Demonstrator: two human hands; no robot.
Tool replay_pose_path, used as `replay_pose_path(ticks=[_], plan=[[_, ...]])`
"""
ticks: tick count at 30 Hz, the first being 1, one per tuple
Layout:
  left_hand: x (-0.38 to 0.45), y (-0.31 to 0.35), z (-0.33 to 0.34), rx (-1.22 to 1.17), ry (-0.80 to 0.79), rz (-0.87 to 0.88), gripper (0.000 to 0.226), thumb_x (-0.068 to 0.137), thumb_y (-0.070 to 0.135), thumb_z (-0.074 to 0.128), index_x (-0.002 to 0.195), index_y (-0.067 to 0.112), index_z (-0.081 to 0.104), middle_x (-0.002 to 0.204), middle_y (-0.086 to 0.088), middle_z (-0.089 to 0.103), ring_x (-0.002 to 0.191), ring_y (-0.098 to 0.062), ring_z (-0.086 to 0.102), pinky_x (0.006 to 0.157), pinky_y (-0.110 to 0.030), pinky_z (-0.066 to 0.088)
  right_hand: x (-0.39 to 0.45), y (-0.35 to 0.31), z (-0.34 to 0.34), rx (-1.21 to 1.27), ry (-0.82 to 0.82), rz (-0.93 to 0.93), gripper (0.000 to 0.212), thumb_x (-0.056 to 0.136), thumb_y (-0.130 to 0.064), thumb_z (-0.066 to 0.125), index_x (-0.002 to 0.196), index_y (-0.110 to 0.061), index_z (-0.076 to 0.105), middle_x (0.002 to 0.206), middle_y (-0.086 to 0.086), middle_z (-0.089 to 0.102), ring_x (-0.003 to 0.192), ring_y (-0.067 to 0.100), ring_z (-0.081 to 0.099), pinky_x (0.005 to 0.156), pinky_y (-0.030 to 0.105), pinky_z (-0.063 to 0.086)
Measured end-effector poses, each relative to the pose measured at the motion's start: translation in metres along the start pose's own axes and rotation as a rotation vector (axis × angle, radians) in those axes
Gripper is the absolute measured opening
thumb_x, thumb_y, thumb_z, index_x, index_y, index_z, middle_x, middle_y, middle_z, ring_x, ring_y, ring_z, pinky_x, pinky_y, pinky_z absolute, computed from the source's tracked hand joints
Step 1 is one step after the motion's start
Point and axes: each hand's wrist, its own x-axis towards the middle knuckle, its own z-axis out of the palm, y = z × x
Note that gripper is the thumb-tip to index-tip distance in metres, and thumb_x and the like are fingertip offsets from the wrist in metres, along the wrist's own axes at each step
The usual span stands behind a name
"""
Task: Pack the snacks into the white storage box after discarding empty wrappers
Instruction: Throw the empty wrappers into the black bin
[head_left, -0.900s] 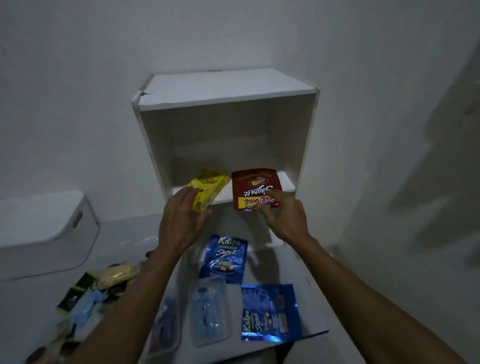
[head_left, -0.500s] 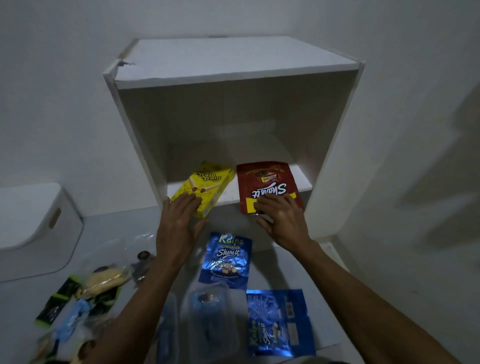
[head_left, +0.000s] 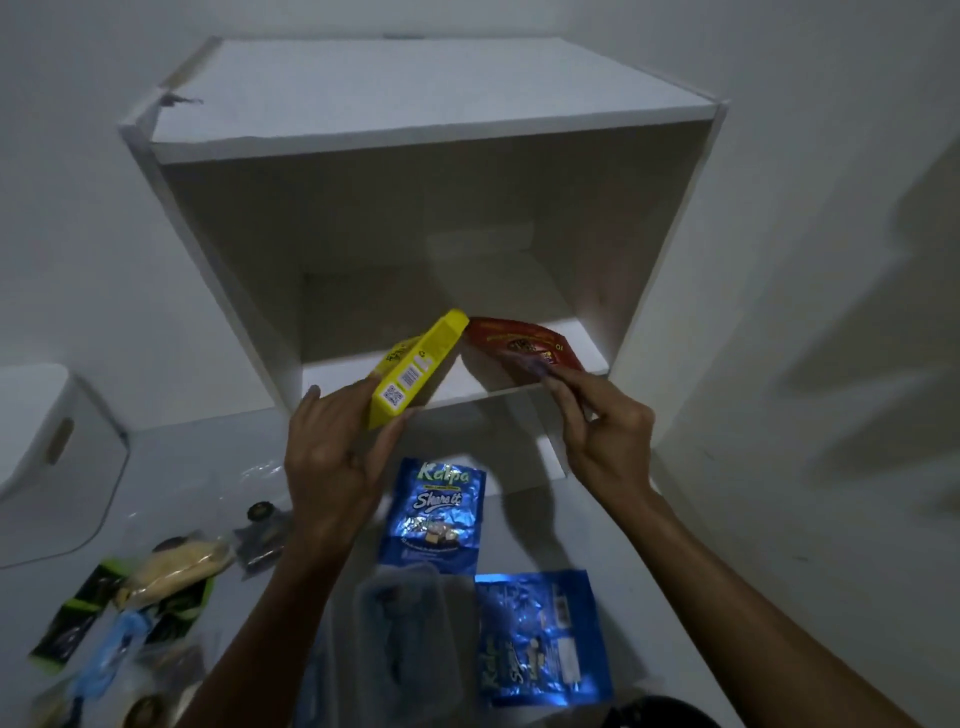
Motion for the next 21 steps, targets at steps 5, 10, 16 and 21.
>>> replay_pose_path(ticks=[5,10,16,21], plan=[[-0.013,0.072,-0.008,-0.120,0.050,-0.081,0.035,0.087,0.021,0.075,0.114,-0.001,0.068,0.107,-0.014,0.072,0.092,-0.026,0.068,0.084,-0.043,0.055,-0.019,-0.023,-0.077,0.080,0.208,0.214,0.015,0.092,-0.013,0.065,0.102,-0.007,0.074,0.090,-0.010,0.070,0.076,-0.011,0.062,0.068,0.009,0.047],[-0.066,0.155,0.010,-0.107,-0.039,-0.191,0.037,0.090,0.036,0.070,0.112,0.006,0.071,0.101,-0.012,0.074,0.086,-0.024,0.069,0.078,-0.031,0.050,-0.085,-0.003,-0.178,0.006,0.301,0.461,0.013,0.094,-0.019,0.064,0.100,-0.012,0.073,0.088,-0.021,0.067,0.079,-0.012,0.064,0.068,0.004,0.045],[-0.171,0.247,0.057,-0.246,-0.374,-0.338,0.029,0.089,0.037,0.067,0.106,0.015,0.073,0.092,-0.002,0.074,0.085,-0.011,0.065,0.073,-0.023,0.045,-0.207,0.054,-0.277,-0.165,0.298,0.783,0.013,0.095,-0.022,0.063,0.102,-0.018,0.073,0.087,-0.015,0.071,0.078,-0.008,0.066,0.065,0.003,0.043],[-0.257,0.291,0.105,-0.311,-0.741,-0.537,0.024,0.098,0.040,0.054,0.097,0.023,0.070,0.081,0.007,0.072,0.079,-0.006,0.065,0.072,-0.027,0.051,-0.299,0.097,-0.313,-0.383,0.116,1.068,0.019,0.098,-0.033,0.055,0.102,-0.023,0.070,0.091,-0.007,0.075,0.082,0.016,0.068,0.065,0.019,0.043]])
